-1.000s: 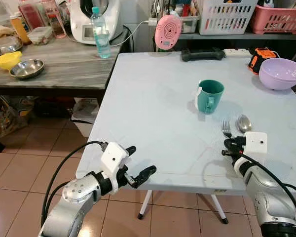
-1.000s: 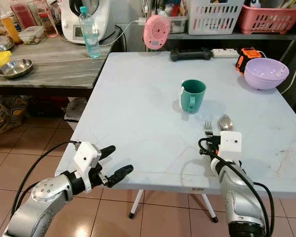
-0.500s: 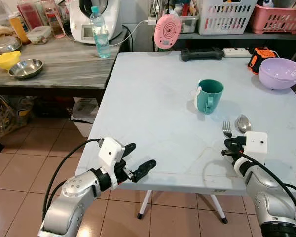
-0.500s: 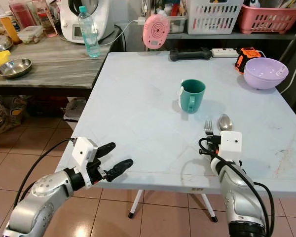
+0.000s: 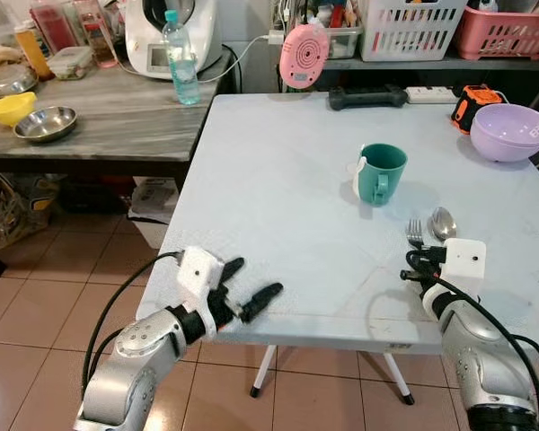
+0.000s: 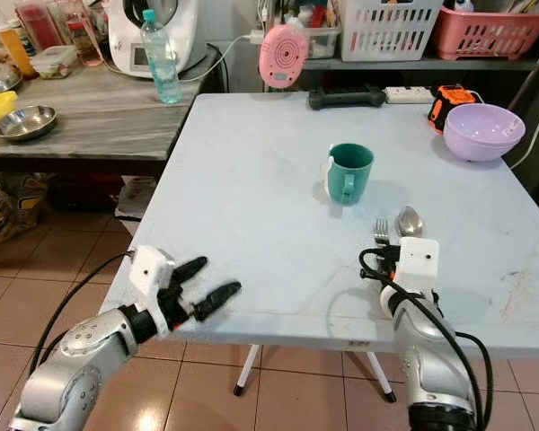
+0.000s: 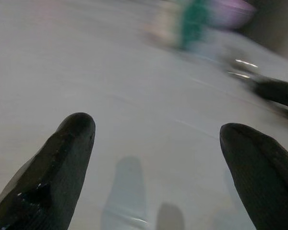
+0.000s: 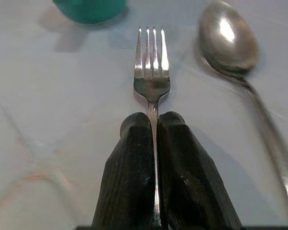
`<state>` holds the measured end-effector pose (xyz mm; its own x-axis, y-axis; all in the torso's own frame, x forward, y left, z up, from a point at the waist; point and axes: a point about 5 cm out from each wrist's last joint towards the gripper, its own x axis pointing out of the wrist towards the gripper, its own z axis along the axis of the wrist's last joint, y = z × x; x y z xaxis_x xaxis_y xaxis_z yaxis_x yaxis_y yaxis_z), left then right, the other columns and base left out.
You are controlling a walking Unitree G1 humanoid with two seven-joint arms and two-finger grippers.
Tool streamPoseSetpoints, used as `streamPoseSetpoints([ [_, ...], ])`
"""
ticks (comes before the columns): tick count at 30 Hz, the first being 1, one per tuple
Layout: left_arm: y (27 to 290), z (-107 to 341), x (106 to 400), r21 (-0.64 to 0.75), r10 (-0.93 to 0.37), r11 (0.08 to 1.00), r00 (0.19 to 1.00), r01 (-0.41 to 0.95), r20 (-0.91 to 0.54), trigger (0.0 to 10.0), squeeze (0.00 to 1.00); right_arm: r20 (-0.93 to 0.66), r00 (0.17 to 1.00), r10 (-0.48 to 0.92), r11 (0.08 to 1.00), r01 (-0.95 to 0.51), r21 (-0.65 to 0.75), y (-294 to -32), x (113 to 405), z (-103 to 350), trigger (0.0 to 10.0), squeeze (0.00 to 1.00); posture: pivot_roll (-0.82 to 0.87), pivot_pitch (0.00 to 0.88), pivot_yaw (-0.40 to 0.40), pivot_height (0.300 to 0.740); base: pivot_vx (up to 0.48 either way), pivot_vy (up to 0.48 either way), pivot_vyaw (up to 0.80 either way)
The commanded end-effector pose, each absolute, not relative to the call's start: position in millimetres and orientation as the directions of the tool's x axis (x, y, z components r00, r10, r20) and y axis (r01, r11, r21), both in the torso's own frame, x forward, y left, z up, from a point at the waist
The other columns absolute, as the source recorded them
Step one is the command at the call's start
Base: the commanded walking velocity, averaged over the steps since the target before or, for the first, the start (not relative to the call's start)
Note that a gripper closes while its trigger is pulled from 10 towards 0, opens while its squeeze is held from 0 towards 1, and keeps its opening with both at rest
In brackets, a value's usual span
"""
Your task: Setting the table
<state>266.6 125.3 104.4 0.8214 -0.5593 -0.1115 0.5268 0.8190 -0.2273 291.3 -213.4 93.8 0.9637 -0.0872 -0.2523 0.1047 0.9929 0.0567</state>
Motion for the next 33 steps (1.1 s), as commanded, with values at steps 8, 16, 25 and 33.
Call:
streamPoseSetpoints([
  [8, 164.0, 103.6, 286.4, -0.178, -0.221, 0.964, 0.968, 0.198, -0.12, 10.0, 0.0, -0.042, 0.997, -0.069, 0.996, 0.071, 0.049, -192.7, 289.8, 128.6, 0.0, 0.0, -0.05, 0.007, 0.043, 0.74, 0.0, 0.0, 0.0],
  [16, 174.3, 108.8, 295.2, -0.13, -0.091, 0.988, 0.99, 0.077, -0.104, 10.0, 0.0, 0.056, 0.997, -0.06, 0.998, 0.06, -0.01, -190.6, 275.5, 142.3, 10.0, 0.0, -0.06, 0.005, 0.051, 0.74, 0.0, 0.0, 0.0],
  [25, 174.6, 109.9, 304.0, -0.116, -0.055, 0.992, 0.994, 0.044, -0.091, 10.0, 0.0, 0.065, 0.993, -0.094, 0.995, 0.096, -0.019, -190.6, 272.9, 142.4, 10.0, 0.0, -0.06, 0.0, 0.058, 0.74, 0.0, 0.0, 0.0],
  [33, 171.9, 108.0, 303.4, -0.117, -0.069, 0.991, 0.994, 0.059, -0.083, 10.0, 0.0, 0.052, 0.995, -0.084, 0.996, 0.086, -0.035, -191.6, 270.6, 140.5, 10.0, 0.0, -0.06, 0.003, 0.051, 0.74, 0.0, 0.0, 0.0],
])
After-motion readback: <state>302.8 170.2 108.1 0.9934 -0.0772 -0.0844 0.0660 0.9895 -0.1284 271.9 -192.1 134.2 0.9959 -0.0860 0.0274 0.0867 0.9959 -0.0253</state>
